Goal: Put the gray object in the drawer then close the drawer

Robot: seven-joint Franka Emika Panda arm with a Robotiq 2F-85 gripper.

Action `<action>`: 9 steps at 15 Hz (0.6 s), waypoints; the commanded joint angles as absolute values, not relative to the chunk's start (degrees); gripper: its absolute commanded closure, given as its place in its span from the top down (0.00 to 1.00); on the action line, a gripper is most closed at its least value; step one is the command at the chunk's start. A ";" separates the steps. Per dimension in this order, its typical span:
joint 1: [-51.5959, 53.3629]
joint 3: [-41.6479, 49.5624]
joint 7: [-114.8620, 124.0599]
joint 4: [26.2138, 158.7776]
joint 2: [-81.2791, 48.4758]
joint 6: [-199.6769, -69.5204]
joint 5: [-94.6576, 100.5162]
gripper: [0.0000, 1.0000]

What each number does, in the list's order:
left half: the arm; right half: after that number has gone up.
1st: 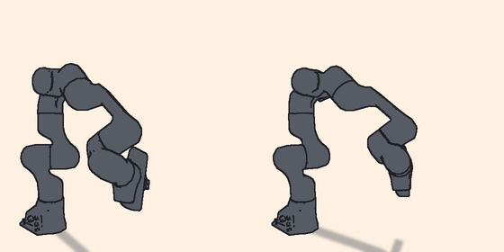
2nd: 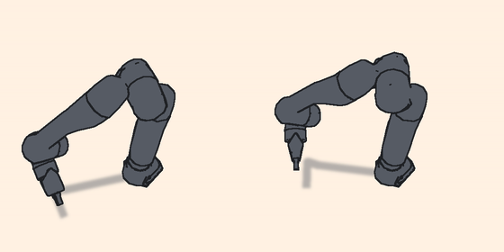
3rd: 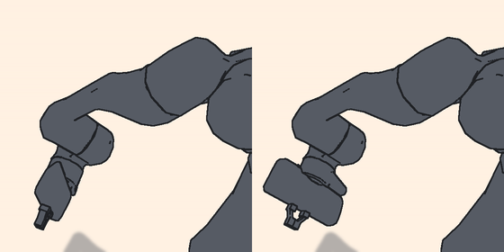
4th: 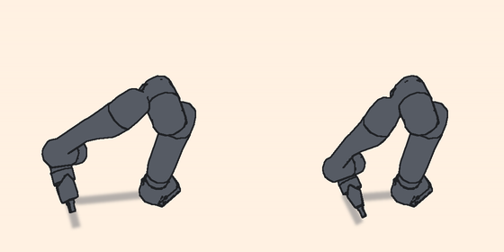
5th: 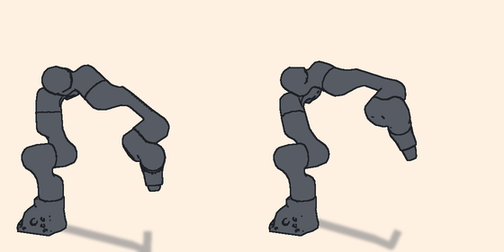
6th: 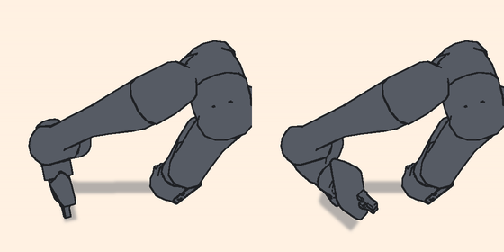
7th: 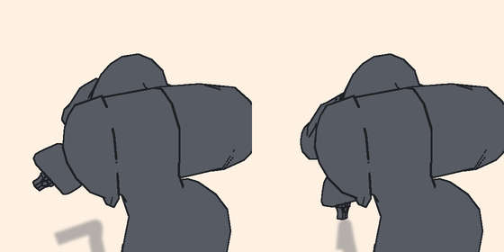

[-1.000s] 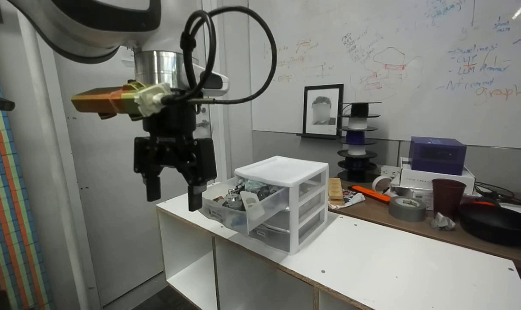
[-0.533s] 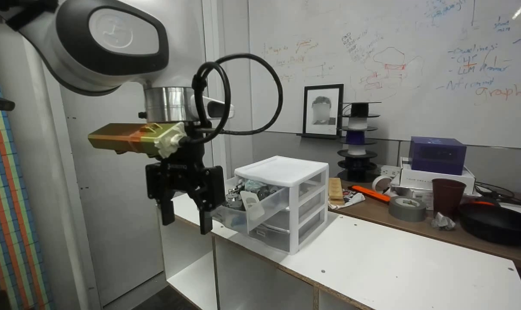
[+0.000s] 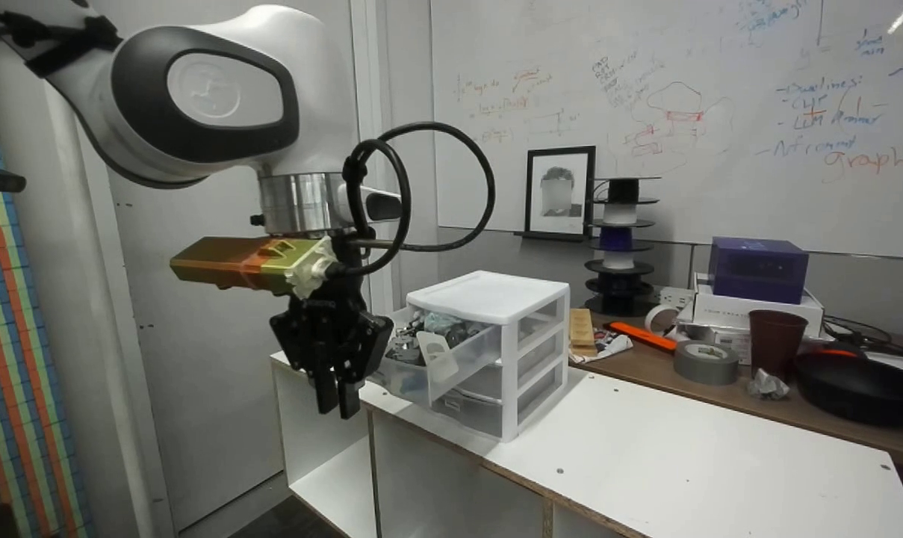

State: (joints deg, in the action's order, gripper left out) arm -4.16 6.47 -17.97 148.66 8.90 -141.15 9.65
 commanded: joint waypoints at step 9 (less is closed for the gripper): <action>-1.73 4.11 -16.86 145.77 4.19 -152.21 6.92 0.00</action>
State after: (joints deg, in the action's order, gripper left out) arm -1.89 4.66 -17.49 147.87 6.94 -149.38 7.09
